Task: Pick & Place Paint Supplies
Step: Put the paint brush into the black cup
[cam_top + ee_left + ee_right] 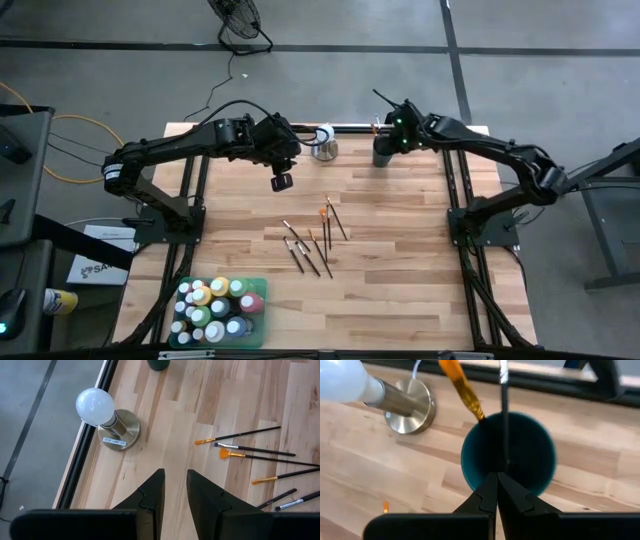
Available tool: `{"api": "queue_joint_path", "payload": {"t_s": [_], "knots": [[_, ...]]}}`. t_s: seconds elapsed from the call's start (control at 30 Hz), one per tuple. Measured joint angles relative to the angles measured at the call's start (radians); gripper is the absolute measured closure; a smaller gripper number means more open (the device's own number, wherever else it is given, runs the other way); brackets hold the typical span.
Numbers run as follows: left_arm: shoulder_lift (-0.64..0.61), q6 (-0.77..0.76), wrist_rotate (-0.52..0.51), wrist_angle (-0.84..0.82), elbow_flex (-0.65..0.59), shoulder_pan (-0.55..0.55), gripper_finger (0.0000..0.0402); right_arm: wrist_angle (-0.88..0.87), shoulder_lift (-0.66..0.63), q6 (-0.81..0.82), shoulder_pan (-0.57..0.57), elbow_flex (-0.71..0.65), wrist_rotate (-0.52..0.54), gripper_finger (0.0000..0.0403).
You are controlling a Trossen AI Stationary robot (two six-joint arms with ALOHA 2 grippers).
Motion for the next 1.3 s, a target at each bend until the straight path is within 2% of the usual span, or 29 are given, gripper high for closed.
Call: {"api": "queue_joint_path", "payload": {"t_s": [0.23,0.77,0.97,1.3], "knots": [[0.000,0.000,0.000,0.001,0.000,0.000,0.0325,0.022,0.055,0.004,0.005,0.000,-0.016,0.0400],[0.000,0.003,0.000,-0.001,0.000,0.000,0.0325,0.053,0.133,0.006,0.003,0.000,0.026,0.0400],[0.000,0.003,0.001,-0.002,0.000,0.000,0.0325,0.055,0.139,0.007,-0.003,0.000,0.069,0.0400],[0.000,0.003,0.002,-0.002,0.000,0.000,0.0325,0.055,0.140,0.000,-0.017,0.000,0.070,0.0399]]}}
